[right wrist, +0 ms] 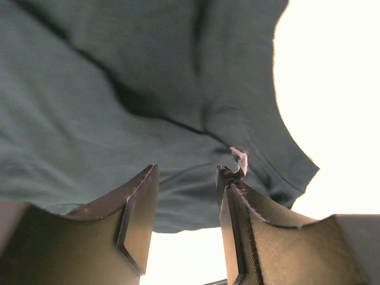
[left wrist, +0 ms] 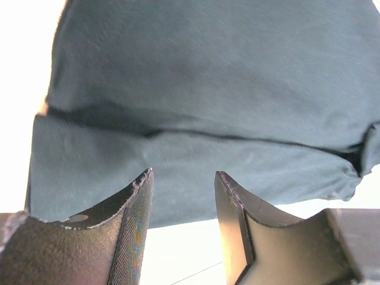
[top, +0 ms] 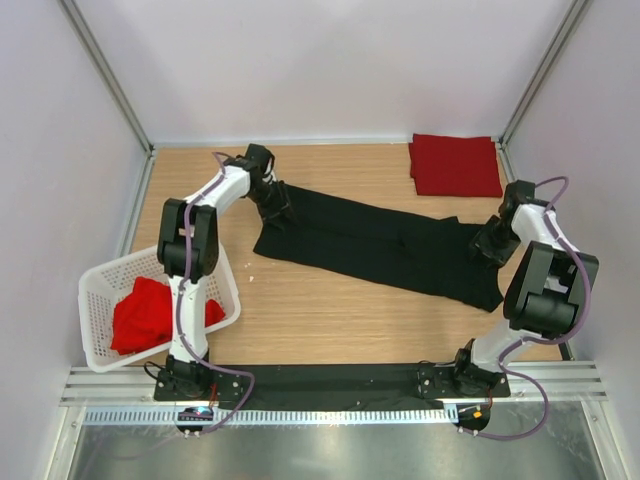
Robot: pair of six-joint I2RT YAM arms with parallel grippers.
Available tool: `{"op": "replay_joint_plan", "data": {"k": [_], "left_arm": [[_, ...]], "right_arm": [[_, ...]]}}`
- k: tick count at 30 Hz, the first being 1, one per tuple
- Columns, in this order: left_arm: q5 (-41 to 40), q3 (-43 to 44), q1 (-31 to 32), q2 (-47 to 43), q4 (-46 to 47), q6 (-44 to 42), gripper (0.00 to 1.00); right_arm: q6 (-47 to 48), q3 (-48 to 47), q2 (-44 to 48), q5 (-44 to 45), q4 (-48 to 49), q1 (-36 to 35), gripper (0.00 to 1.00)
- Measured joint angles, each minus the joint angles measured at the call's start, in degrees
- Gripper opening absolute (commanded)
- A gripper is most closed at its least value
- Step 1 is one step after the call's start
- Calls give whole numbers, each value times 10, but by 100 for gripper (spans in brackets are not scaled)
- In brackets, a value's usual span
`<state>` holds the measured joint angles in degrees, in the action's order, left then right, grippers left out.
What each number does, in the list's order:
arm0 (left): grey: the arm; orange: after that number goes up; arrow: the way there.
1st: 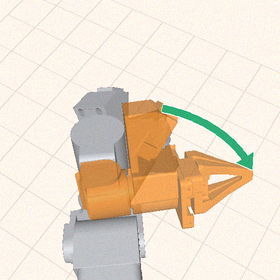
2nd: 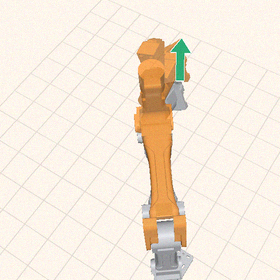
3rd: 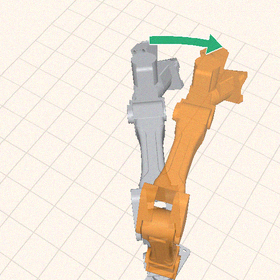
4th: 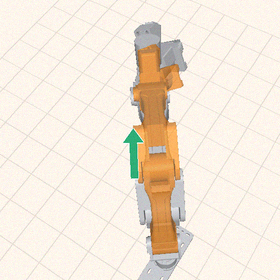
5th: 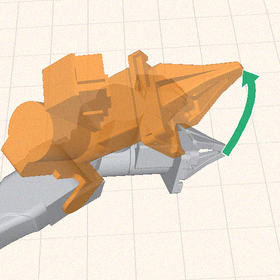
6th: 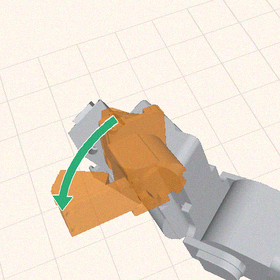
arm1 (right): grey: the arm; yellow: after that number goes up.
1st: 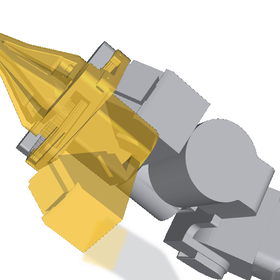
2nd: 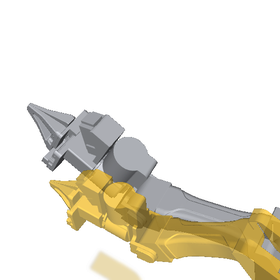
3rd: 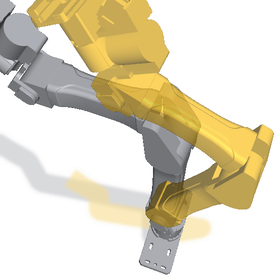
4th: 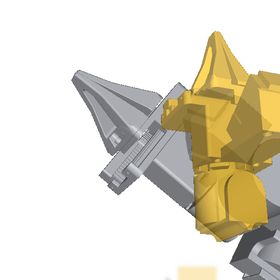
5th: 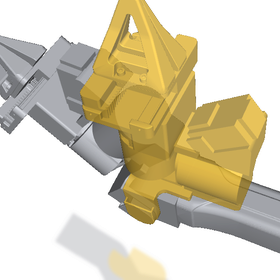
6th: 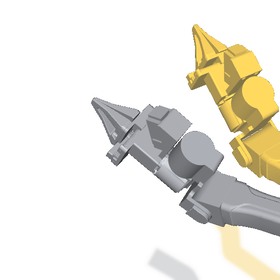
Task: Fold and stack the t-shirts
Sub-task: Fold the tshirt
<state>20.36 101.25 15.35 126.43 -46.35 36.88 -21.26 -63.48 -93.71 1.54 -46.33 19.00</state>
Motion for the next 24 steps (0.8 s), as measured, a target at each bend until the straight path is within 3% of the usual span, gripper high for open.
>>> {"op": "replay_joint_plan", "data": {"k": [8,24], "left_arm": [[6,-22,9,-50,4,2,47],[16,-62,15,-50,7,2,47]], "right_arm": [[19,-36,-51,-45,26,-24,45],[19,-189,-136,-80,76,-34,47]]}}
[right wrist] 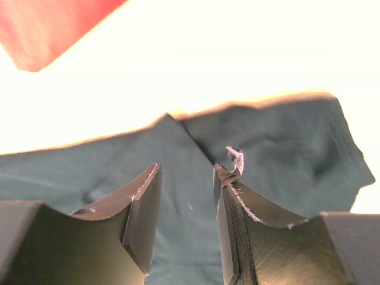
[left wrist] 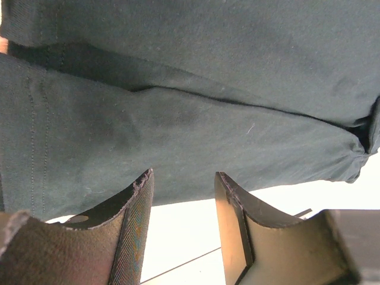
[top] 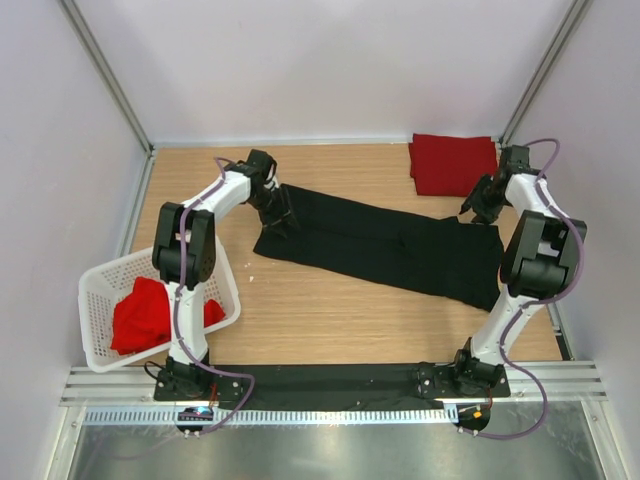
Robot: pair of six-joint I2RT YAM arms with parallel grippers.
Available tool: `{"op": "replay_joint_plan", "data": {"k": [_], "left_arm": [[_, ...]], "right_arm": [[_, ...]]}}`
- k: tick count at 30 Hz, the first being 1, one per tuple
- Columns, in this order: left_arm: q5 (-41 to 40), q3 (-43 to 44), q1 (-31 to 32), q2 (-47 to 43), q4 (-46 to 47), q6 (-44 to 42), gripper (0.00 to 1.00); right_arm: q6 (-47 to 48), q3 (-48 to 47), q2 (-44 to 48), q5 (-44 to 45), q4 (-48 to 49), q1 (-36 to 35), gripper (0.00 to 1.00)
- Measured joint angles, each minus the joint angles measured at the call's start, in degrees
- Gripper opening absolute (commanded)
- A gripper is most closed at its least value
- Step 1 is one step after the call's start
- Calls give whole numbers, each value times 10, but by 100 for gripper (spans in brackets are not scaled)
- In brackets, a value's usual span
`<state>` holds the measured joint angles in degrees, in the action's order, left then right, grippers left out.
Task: Fold and stack the t-shirts
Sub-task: Fold the tshirt
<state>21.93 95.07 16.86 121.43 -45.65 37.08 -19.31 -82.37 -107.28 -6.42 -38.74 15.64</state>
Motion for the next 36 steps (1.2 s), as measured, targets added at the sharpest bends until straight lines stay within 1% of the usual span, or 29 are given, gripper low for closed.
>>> {"op": "replay_joint_plan", "data": {"k": [6,12,20,30,35,36], "left_arm": [[1,-2,0,0,0,-1,47],[1,-3,0,0,-2,-1,47],[1,-3,0,0,-5,-5,47],[1,-3,0,0,-5,-14,47],[1,-3,-1,0,-6,-15,47],[1,-3,-1,0,-6,-15,47]], "right_arm": [[16,-40,-81,-34,17,-21,47],[33,-77,-124,-43,13,-36,46],[48,-111,-132,-42,5,-35,46],[57,-113,-152,-43,-1,-35,46],[57,-113,-159,-45,-2,-35,43],[57,-113,-159,-46,-2,-34,41]]}}
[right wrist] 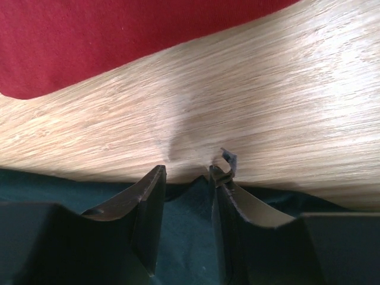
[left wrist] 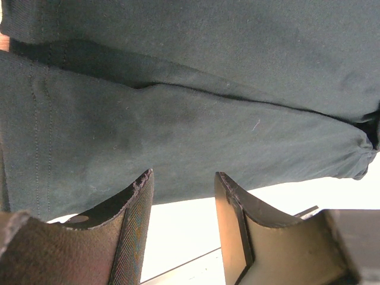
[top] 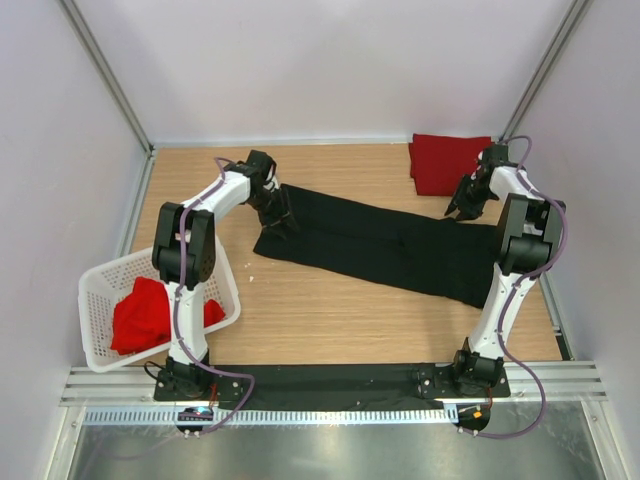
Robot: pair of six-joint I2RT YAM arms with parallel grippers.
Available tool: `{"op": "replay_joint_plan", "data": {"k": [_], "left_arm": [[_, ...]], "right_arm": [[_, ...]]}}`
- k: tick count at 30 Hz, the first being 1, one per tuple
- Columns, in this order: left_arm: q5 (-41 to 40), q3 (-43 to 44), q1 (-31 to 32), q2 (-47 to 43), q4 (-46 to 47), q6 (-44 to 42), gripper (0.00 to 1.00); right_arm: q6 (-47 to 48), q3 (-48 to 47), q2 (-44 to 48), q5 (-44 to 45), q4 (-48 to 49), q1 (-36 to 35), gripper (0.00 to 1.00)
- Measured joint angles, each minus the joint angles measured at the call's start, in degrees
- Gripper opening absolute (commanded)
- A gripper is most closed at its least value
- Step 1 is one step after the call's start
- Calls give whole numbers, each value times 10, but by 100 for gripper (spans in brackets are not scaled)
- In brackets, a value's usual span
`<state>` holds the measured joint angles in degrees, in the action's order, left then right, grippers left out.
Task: Fold and stack the t-shirts
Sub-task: Fold the tshirt
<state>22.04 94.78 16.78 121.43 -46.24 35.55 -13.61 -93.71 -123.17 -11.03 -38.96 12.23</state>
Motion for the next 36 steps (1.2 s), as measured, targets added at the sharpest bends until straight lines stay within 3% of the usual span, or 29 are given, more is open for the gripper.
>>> {"op": "replay_joint_plan", "data": {"k": [2,4,5,11,16,30,34,36], "left_arm": [[0,0,0,0,-1,0,47],[0,0,0,0,-1,0,47],[0,0,0,0,-1,0,47],[0,0,-1,0,-1,0,47],[0,0,-1,0,-1,0,46],[0,0,-3,0,-1,0,45],[1,0,-3,0,-1,0,46],[1,0,-3,0,-1,0,45]], "right_arm": [[0,-2,-2,-2,-1,0,38],[0,-7,-6,-3,-3,0,28],[0,-9,-8,-3,-4,0,17],[-4,-21,-12,7,-19,0,1],[-20,-21,0,39,-36,-1,1],[-74,61,154,76,-86,-17,1],[-72,81,151,81,-90,-19,28],[-69,76,143,81,-86,-19,33]]}}
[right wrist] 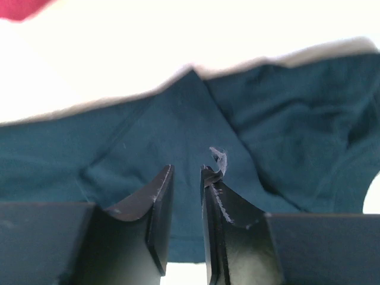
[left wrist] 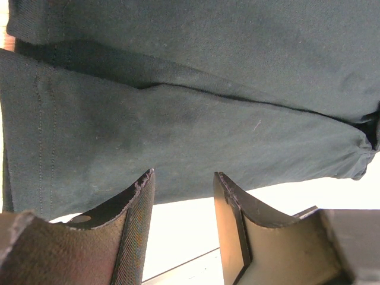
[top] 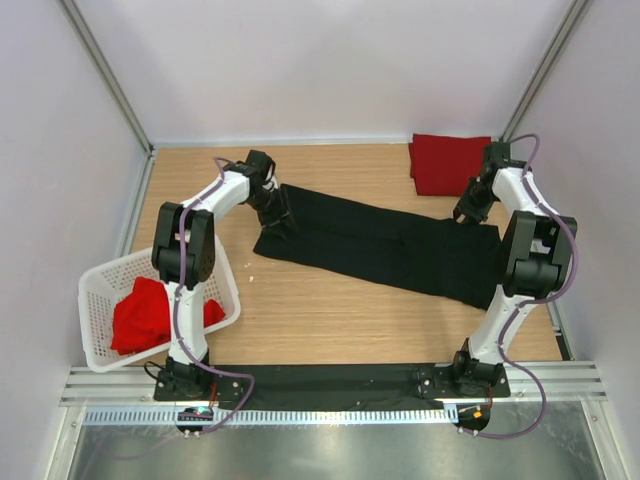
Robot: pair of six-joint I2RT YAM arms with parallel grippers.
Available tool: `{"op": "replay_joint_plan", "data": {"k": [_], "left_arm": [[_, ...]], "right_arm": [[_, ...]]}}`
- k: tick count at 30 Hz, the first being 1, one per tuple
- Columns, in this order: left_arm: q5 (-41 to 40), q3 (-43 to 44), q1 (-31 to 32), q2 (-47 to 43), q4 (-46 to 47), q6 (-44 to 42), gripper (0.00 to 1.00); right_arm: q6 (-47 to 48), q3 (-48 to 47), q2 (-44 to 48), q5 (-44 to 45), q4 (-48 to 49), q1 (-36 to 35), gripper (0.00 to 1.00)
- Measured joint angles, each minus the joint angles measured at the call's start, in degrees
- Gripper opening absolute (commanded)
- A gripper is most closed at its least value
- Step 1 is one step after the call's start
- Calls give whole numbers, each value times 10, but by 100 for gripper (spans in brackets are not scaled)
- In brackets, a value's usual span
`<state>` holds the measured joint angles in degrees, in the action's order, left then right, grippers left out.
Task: Fold and stack the t-shirts
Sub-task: Fold the tshirt
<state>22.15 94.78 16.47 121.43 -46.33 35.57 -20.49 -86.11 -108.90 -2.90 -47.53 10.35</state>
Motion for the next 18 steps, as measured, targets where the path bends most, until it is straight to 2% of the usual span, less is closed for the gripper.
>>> {"op": "replay_joint_plan", "data": {"k": [6,9,18], "left_arm": [[1,0,0,0,0,0,45],[2,0,0,0,0,0,45],[2,0,0,0,0,0,45]], "right_arm": [[17,-56,-78,5,19,-3,33],[26,-71,-110,10,24,-3,38],[53,-114,-149,28,22,-11,43]]}}
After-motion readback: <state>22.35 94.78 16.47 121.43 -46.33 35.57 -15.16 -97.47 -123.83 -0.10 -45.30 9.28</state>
